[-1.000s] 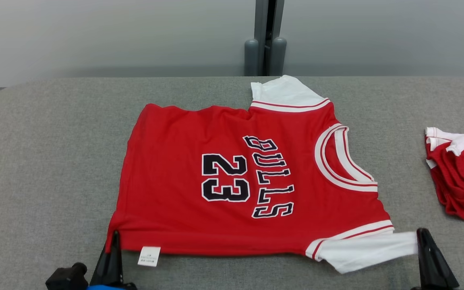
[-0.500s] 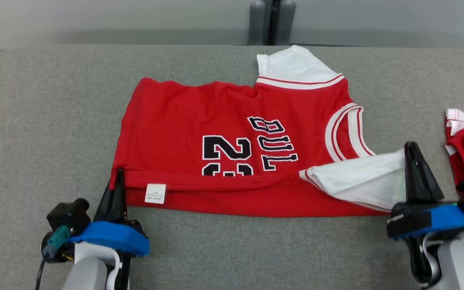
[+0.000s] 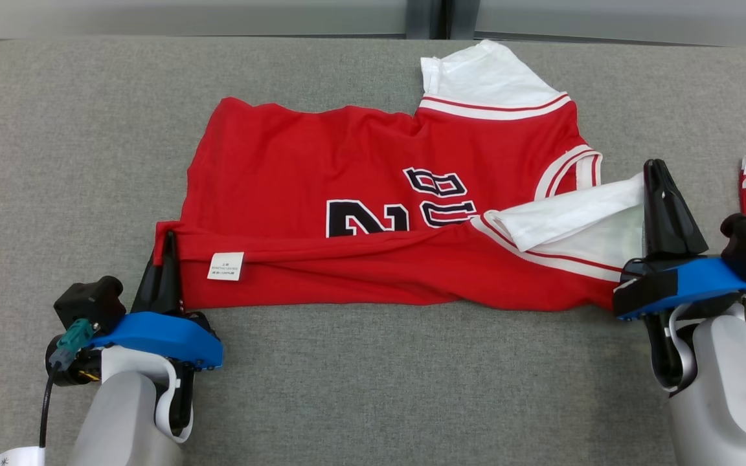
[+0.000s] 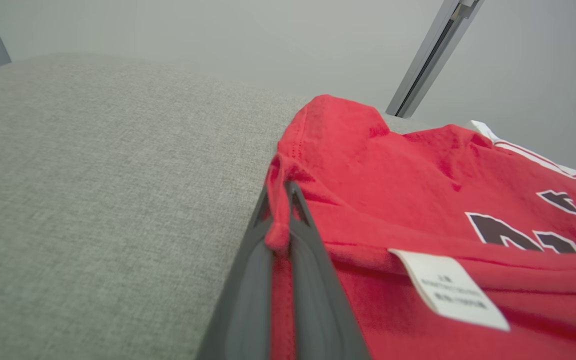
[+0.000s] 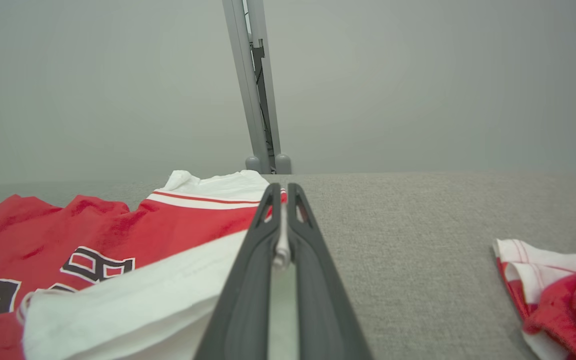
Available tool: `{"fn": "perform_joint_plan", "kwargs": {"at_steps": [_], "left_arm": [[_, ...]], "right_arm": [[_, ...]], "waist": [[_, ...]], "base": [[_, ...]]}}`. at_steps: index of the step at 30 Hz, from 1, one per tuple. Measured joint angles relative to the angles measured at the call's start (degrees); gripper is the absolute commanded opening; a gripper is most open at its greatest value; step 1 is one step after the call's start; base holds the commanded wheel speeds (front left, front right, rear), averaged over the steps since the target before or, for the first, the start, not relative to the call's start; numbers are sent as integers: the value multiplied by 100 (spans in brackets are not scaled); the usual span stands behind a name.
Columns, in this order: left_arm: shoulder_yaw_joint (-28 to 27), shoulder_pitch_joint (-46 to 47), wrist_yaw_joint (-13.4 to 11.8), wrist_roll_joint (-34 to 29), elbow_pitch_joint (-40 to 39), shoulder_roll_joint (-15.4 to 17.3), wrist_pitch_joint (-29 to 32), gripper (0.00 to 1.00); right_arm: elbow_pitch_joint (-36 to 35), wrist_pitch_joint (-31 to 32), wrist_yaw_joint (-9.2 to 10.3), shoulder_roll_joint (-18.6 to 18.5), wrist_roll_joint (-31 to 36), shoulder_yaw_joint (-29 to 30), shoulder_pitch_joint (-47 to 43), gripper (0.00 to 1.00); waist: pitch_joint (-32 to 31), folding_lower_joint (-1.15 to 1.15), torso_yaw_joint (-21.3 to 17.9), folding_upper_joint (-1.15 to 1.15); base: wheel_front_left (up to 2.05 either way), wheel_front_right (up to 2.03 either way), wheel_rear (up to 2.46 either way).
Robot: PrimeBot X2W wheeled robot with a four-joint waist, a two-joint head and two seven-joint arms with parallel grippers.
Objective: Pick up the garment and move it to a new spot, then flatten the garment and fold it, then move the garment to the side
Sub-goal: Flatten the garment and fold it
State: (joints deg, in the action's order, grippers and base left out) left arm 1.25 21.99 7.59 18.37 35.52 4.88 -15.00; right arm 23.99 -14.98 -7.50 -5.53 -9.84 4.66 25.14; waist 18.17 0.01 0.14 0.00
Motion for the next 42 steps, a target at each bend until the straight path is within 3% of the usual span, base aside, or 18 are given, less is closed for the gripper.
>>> {"fn": "perform_joint_plan", "kwargs": {"at_steps": [3,4,5,6,12,19,32,42], "left_arm": [[-7,54,0,-46,99,10,1,0],[-31,55,0,-79,105,5,1,41],[-97,61,0,-98,93,-3,1,100],[-203,64,0,-126,45,-15,0,100],[-481,-269,-1,-469,-391,-125,0,100],[-457,-1205,-1,-856,-782,-171,0,100],[-130,-2425,-143,-815,-1217,-194,-1,100],[58,-2592,-218,-720,-1302,-194,0,100]], "right_arm": [[158,0,0,11,116,55,169,0],[199,0,0,19,137,92,192,2],[234,0,0,36,181,127,201,34],[250,1,0,60,240,179,202,100],[-149,-3,0,152,676,303,-4,100],[-447,-4,0,237,899,49,-1134,100],[-491,-4,0,265,512,58,-2593,100],[-491,-4,0,265,445,-78,-2780,100]], "waist": [[45,0,-2,0],[49,0,1,0],[51,0,5,0],[52,0,10,0],[-85,0,61,0],[-496,-1,131,0],[-1383,-3,193,0],[-1475,-2,205,0]], "base": [[0,0,0],[0,0,0],[0,0,0],[0,0,0],[0,0,0],[0,0,0],[0,0,0],[0,0,0]]}}
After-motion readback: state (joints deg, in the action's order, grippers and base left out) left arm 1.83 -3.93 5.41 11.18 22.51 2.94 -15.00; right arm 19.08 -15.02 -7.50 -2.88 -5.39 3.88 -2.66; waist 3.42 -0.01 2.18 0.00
